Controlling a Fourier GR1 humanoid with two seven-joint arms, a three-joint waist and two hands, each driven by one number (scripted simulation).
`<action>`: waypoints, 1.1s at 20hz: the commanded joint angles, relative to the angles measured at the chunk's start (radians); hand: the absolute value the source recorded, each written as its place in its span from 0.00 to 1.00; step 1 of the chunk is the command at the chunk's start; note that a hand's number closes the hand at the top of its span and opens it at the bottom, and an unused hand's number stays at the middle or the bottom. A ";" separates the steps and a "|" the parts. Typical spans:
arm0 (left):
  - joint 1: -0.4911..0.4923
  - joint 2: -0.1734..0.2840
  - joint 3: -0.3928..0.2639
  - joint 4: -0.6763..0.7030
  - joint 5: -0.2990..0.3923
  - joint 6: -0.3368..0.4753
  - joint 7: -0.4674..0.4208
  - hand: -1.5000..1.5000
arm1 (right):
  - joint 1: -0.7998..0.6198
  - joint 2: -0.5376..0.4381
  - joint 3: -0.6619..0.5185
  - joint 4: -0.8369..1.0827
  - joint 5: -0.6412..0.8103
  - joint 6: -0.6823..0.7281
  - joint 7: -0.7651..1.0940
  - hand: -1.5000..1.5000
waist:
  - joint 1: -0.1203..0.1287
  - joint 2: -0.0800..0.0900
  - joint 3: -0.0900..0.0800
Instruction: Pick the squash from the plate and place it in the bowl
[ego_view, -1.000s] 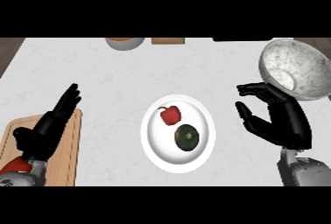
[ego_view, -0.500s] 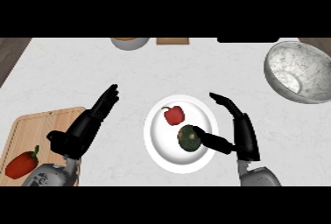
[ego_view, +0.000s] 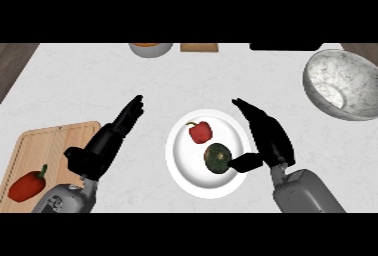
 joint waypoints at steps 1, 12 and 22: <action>-0.010 0.003 0.003 0.021 -0.005 -0.005 0.008 0.50 | -0.067 -0.053 0.051 -0.024 -0.055 0.311 0.196 0.00 | -0.006 0.000 -0.001; -0.033 -0.021 0.032 0.037 -0.019 -0.020 0.002 0.50 | -0.279 0.205 0.002 -0.059 -0.309 0.649 0.768 0.00 | -0.008 0.003 0.004; -0.003 -0.039 0.053 0.024 -0.031 -0.056 0.000 0.50 | -0.264 0.223 0.047 -0.035 -0.237 0.614 0.766 0.00 | -0.007 0.004 0.004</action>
